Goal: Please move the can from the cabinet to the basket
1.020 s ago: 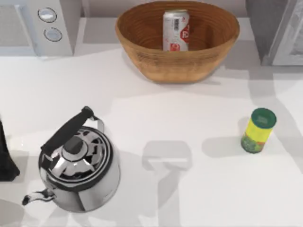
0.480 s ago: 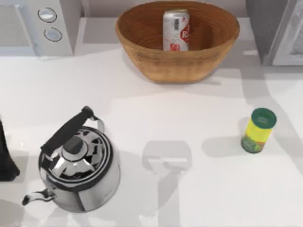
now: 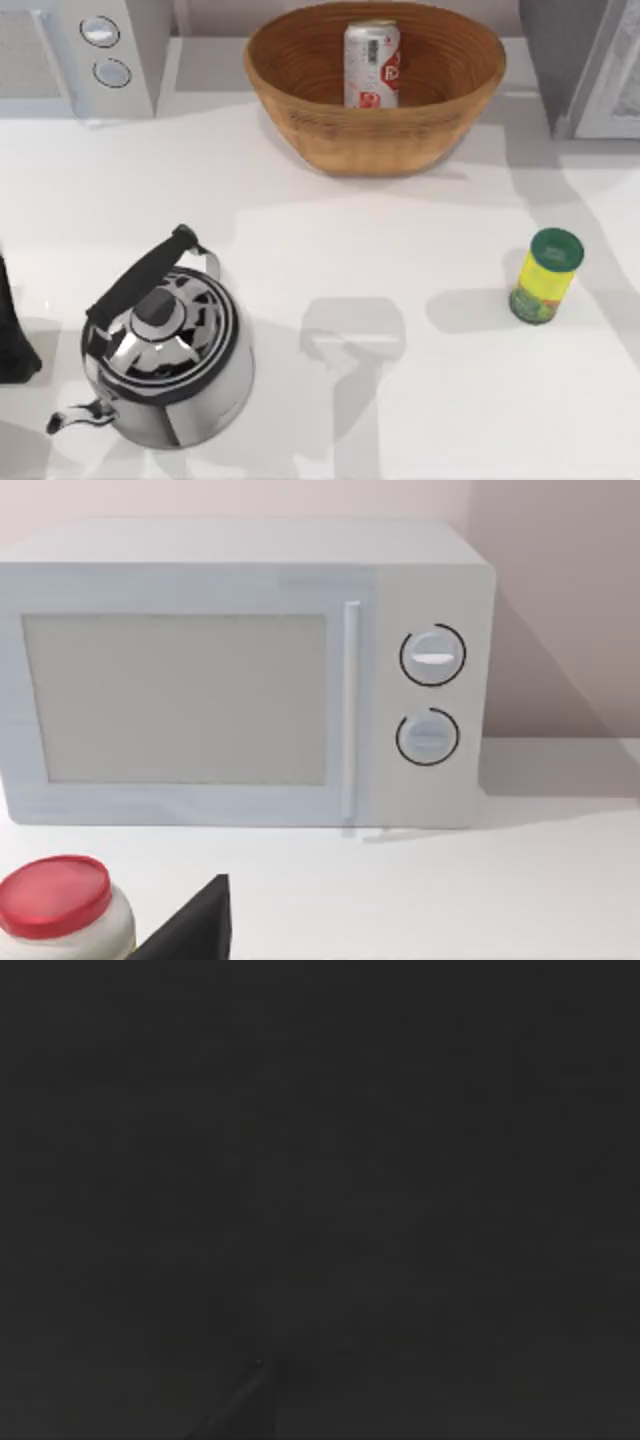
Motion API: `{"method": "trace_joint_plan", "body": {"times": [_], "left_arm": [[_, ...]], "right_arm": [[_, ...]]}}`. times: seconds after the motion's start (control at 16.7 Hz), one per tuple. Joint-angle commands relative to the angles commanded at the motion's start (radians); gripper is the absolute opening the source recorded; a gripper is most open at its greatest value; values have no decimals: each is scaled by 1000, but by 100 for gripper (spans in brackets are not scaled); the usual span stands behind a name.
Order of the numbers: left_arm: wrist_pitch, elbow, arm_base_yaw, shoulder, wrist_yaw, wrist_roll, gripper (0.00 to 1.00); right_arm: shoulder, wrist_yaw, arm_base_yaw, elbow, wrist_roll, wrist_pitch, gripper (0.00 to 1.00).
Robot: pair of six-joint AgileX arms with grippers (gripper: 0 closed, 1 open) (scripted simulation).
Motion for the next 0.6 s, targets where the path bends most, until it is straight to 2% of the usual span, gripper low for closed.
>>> {"method": "trace_joint_plan", "body": {"times": [0.3, 0.6], "left_arm": [[0, 0, 0, 0, 0, 0, 100], [0, 0, 0, 0, 0, 0, 100]], "right_arm": [[-76, -13, 0, -72, -1, 19, 100], [-308, -79, -50, -379, 0, 92, 100]]}}
